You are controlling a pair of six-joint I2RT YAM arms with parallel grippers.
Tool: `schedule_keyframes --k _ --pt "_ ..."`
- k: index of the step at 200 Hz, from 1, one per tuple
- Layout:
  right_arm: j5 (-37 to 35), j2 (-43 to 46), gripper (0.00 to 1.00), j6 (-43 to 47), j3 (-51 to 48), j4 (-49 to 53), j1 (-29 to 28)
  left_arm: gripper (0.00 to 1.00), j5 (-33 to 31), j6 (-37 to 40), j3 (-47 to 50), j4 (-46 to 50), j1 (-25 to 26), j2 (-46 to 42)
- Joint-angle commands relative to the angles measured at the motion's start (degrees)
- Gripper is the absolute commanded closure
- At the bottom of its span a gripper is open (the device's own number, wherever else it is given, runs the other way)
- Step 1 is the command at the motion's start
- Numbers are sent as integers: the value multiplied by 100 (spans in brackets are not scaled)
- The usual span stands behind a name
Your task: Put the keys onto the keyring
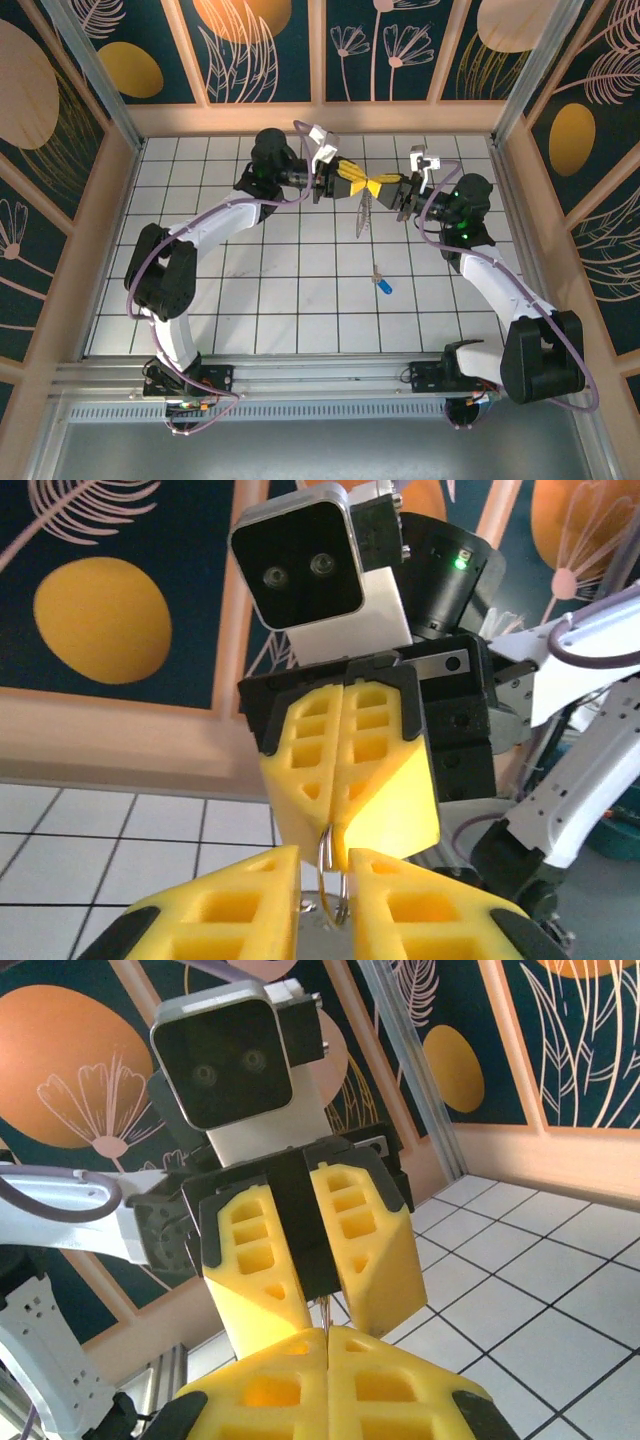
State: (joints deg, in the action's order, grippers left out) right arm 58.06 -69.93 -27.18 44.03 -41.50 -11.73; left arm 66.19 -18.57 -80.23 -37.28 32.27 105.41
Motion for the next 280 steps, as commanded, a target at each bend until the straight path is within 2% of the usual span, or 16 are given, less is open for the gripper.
schedule_keyframes --k 1,40,63,98,177,230,280 --pt "-137 15 100 -131 93 -698 50 76 -720 -490 263 -935 -2 -435" --pt "-190 -19 100 -311 122 -1126 98 70 -1901 -921 763 -1407 -128 -881" --pt "-207 -95 100 -427 156 -1464 114 68 -2169 -1280 969 -1815 -242 -917" --pt "-224 -320 100 -795 222 -2318 116 66 -2022 -1915 1017 -2504 -327 -758" --pt "-386 -1170 100 -1825 571 -4394 -39 65 -1850 -2723 1129 -3580 -353 -441" --pt "-497 -1426 100 -2081 763 -4827 -170 63 -1619 -3261 946 -4132 -362 -209" --pt "-559 -1578 100 -2108 872 -4825 -298 61 -1331 -3772 730 -4604 -362 56"
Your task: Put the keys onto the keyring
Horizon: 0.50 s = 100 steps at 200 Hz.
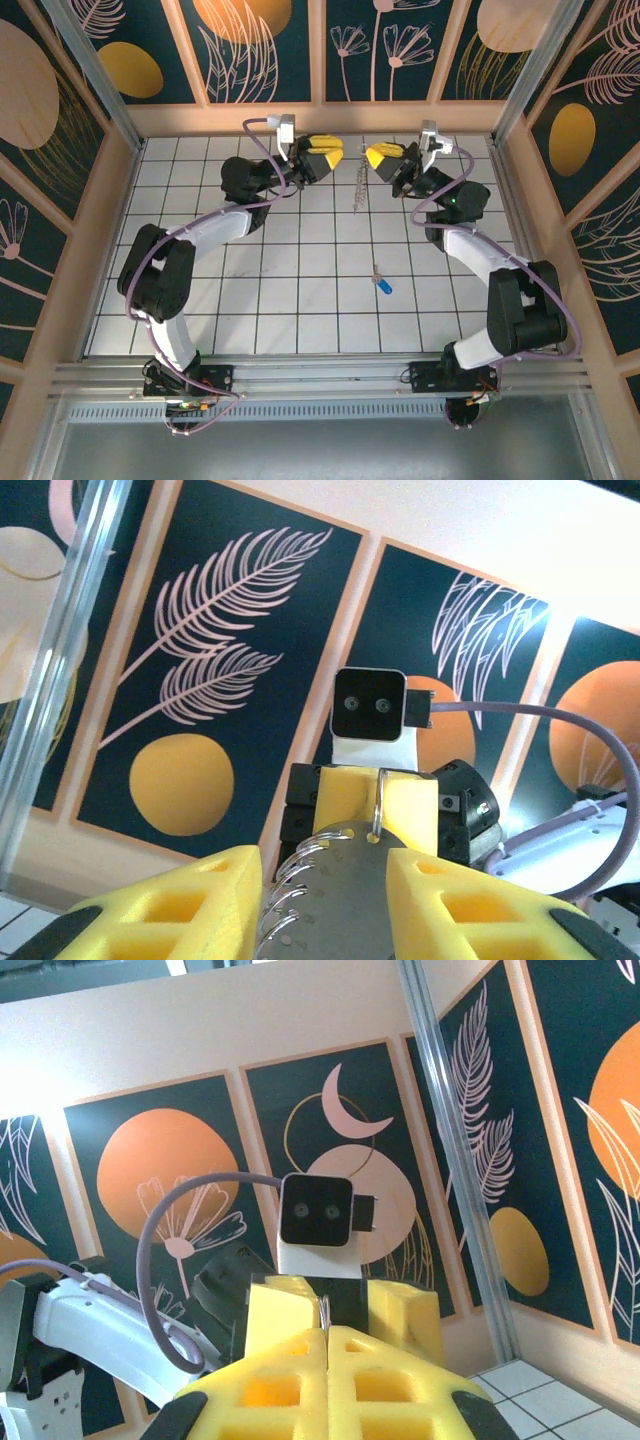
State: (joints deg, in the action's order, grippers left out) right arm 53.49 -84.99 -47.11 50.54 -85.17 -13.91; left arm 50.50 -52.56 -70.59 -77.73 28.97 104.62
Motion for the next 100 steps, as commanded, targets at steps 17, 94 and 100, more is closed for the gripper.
schedule_keyframes --k 17,94,100 --pt "-102 -122 100 -108 235 -439 -118 61 280 -417 -266 -594 -32 169" --pt "-83 -238 100 -44 255 -317 -250 60 408 -559 -480 -689 -6 342" --pt "-85 -253 100 -44 270 -308 -255 60 415 -567 -491 -690 -6 354"
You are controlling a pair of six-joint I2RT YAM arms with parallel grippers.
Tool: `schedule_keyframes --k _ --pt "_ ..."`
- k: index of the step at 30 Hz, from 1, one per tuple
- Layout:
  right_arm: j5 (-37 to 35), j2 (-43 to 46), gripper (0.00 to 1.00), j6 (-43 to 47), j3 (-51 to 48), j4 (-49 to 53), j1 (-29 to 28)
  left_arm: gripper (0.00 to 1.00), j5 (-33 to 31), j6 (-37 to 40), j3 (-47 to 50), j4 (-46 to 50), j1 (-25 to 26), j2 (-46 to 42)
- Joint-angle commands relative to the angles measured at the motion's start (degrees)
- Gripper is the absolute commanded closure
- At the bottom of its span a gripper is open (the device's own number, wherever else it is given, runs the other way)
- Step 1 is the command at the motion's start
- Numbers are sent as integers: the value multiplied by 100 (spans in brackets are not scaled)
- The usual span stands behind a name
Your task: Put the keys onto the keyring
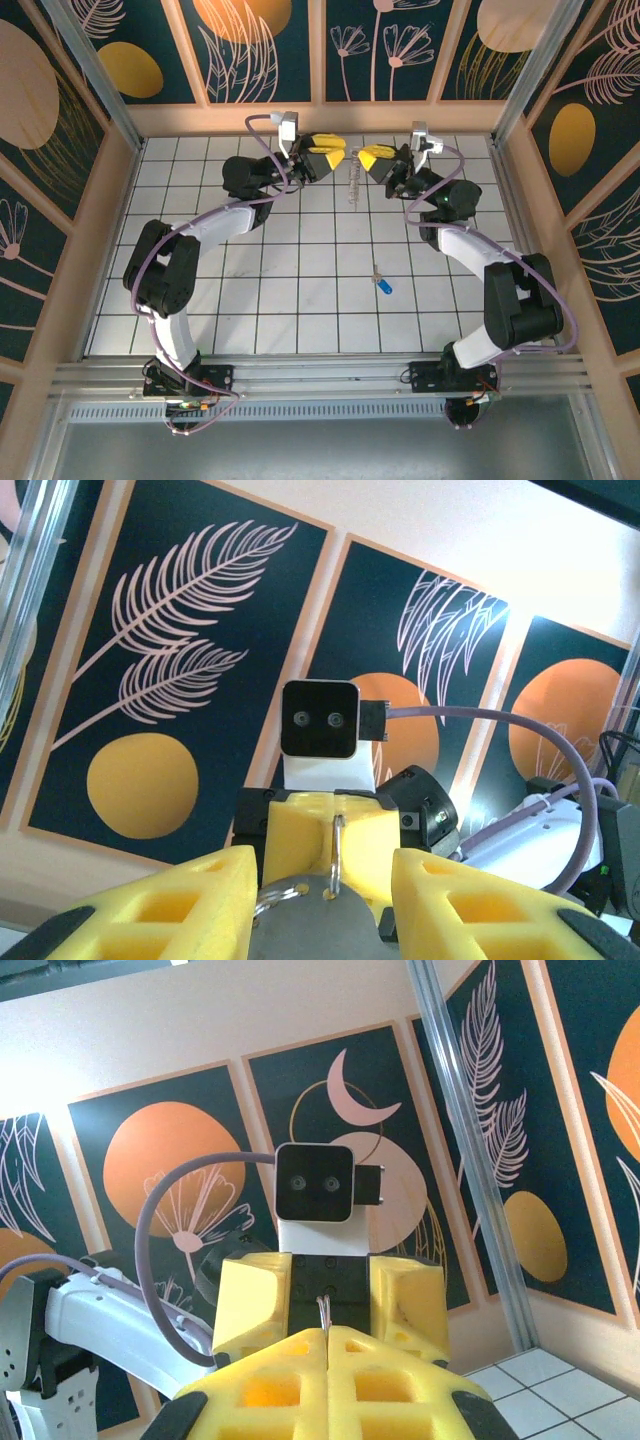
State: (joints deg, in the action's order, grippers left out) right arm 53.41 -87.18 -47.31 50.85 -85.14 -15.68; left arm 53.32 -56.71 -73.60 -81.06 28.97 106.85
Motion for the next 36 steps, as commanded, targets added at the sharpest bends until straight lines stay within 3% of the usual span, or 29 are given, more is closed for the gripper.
schedule_keyframes --k 1,20,36 --pt "-76 -39 100 -24 240 -310 -81 60 134 -150 -194 -358 -6 128" --pt "-15 -142 100 63 298 -128 -195 60 245 -103 -330 -279 91 214" --pt "21 -76 100 243 285 97 -231 78 232 -9 -348 -156 118 250"
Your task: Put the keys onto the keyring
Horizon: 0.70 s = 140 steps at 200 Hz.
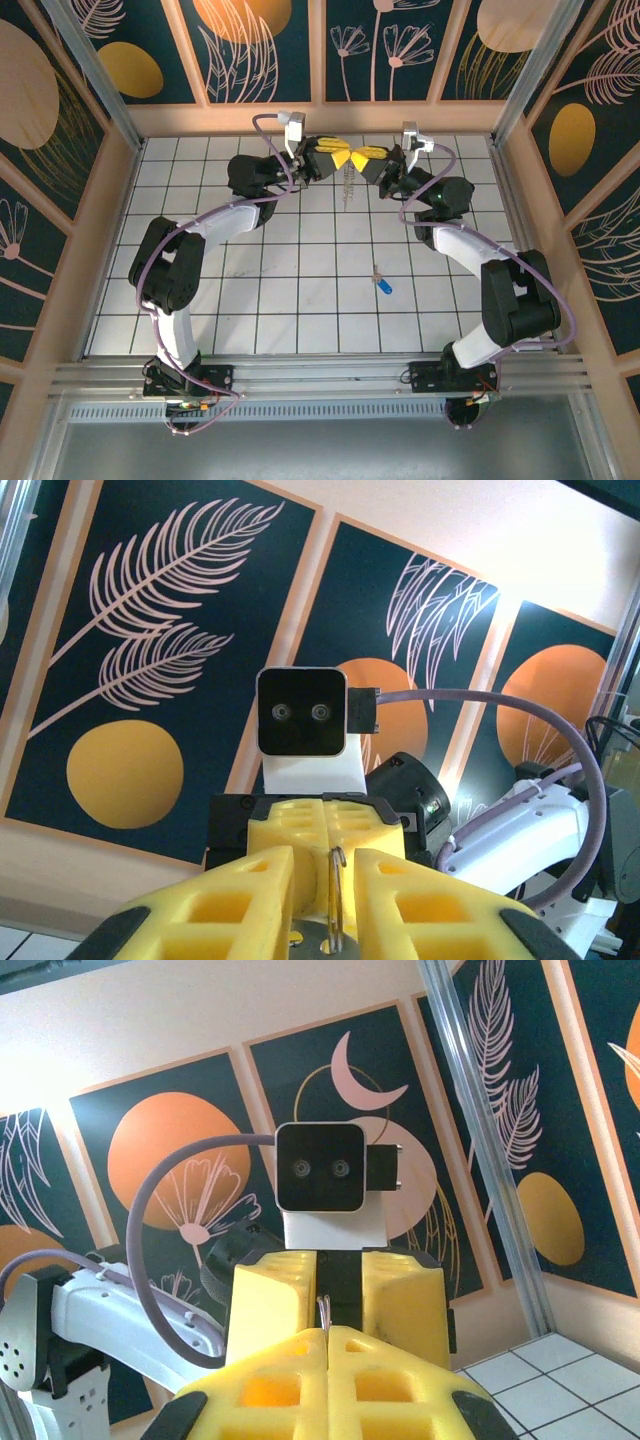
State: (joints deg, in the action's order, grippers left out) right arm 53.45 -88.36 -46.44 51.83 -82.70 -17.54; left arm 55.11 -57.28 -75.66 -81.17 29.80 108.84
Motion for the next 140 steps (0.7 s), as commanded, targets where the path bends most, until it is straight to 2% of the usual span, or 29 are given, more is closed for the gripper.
schedule_keyframes --k 1,140 --pt "16 40 100 167 178 -133 -42 78 52 52 -136 -139 34 50" --pt "-64 213 100 319 45 57 47 74 8 642 183 453 34 -227"
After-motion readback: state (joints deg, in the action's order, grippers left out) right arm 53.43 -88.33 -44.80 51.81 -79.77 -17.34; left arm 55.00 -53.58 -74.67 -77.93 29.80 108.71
